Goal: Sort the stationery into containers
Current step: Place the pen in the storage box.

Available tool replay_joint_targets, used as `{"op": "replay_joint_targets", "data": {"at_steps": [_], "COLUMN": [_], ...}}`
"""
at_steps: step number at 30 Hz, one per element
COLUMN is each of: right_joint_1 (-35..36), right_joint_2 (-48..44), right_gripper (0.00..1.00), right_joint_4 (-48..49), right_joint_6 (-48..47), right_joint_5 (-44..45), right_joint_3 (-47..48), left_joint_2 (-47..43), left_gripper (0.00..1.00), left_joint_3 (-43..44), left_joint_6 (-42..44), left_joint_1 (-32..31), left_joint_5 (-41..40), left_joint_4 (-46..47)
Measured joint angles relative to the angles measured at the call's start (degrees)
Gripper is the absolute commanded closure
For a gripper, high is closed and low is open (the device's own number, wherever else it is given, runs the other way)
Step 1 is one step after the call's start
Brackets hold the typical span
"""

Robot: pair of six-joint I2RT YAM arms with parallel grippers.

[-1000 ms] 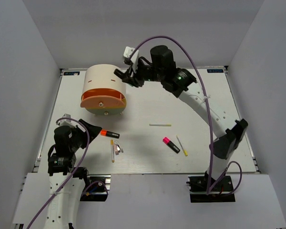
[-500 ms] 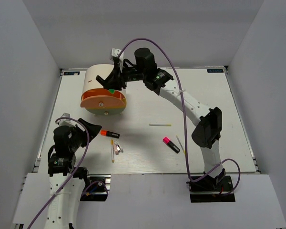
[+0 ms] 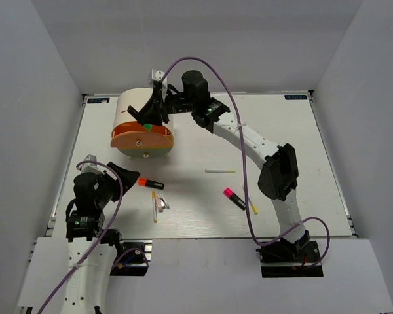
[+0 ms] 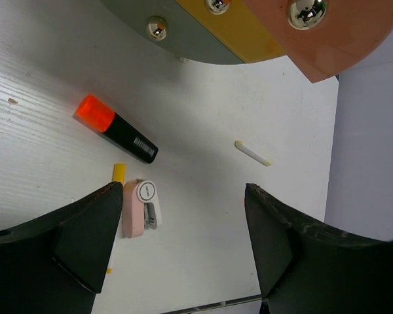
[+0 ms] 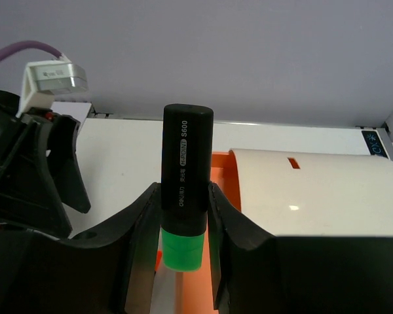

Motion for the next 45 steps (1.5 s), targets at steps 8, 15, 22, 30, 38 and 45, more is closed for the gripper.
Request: {"op": "replay_joint_targets", "data": {"at_steps": [8,15,22,30,38,45], "right_joint_1": [-0.07,-0.17,-0.17,-0.17,-0.2,-1.46], "right_joint_2": [2.8,3.17,3.26,3.28,3.26,-1.11], "right_gripper": [1.0,0.96,0.63,0.45,0.45,0.93], "right_joint_4": [1.07,1.09,0.85,0.44,0.22,-0.81], "right_joint_6": [-0.44,-1.75,-3.69,-5.33,-6.75,-7.06], "right_joint_5": [1.27,1.92,2.12,2.51,2.95,6.56], "right_joint_3": [-0.33,-0.59,-0.74,-1.4,-1.44,-4.9], "left_joint_2": [-0.02,0.0,0.07,0.92,4.94,8.44], "left_gripper": [0.16,0.16,0.16,0.16,0.21,0.33], "left_joint_3": [0.0,0.0,-0.63,-1.03,-1.16,-2.34], "left_joint_6": [0.0,0.0,0.0,-0.63,-2.25,-6.71], "left_joint_1": [0.0,0.0,0.0,0.0,0.0,0.0], "left_joint_5": [0.28,0.48,0.57,0.68,0.52,-0.81], "left_joint_4": [-0.02,0.0,0.42,1.11,2.23,2.67]}}
